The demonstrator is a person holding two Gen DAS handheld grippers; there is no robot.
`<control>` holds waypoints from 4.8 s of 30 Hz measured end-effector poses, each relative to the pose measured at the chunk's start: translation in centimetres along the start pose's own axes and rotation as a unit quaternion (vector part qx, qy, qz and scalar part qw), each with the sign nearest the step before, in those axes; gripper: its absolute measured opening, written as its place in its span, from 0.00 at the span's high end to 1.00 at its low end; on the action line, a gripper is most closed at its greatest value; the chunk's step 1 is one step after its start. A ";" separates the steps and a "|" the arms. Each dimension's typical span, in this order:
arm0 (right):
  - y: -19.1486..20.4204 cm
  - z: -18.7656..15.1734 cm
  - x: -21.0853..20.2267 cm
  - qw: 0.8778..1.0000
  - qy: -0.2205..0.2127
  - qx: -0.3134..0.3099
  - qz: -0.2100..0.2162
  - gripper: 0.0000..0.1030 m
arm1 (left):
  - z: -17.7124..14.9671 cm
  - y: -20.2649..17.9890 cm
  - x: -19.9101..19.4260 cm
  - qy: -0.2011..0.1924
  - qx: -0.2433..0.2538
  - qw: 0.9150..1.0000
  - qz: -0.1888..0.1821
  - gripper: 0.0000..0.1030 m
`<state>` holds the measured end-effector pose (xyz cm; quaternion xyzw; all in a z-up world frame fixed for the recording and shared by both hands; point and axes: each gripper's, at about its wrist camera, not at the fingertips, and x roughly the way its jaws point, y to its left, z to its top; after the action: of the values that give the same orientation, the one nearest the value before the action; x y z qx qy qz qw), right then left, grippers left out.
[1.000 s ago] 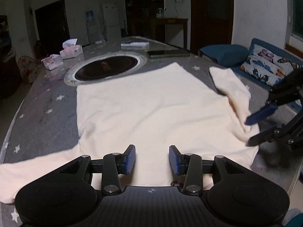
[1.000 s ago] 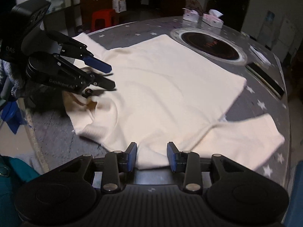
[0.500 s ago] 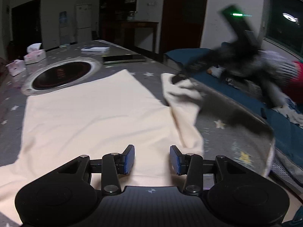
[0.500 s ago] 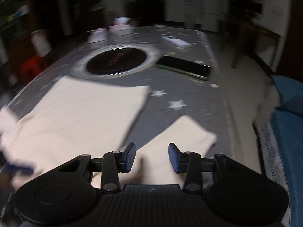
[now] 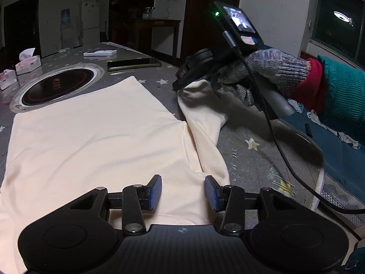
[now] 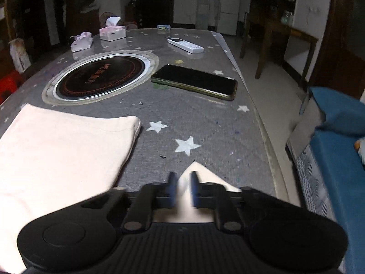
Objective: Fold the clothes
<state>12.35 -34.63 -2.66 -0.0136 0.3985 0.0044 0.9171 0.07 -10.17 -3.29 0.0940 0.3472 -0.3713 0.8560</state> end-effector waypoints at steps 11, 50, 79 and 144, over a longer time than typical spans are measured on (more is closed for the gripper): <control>-3.9 -0.8 -9.2 0.994 -0.103 0.037 0.023 0.98 | 0.1 -0.6 0.2 -0.002 0.010 1.000 -0.008 0.55; -7.7 -7.3 -6.2 0.999 -0.012 0.036 -0.018 0.70 | 0.9 -4.1 2.1 0.018 -0.015 0.993 -0.113 0.49; 3.0 -8.7 -10.3 0.987 0.003 -0.109 0.117 0.63 | -3.2 7.9 -8.1 -0.044 -0.139 0.988 0.054 0.48; 17.5 -8.6 -13.0 0.920 -0.011 -0.263 0.289 0.77 | -2.6 14.4 -9.5 -0.078 -0.151 0.977 0.131 0.97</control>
<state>-3.15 -17.32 0.58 -0.1385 0.3598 0.3740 0.8435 4.18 6.48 -0.27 -0.0214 0.3162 -0.2056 0.9259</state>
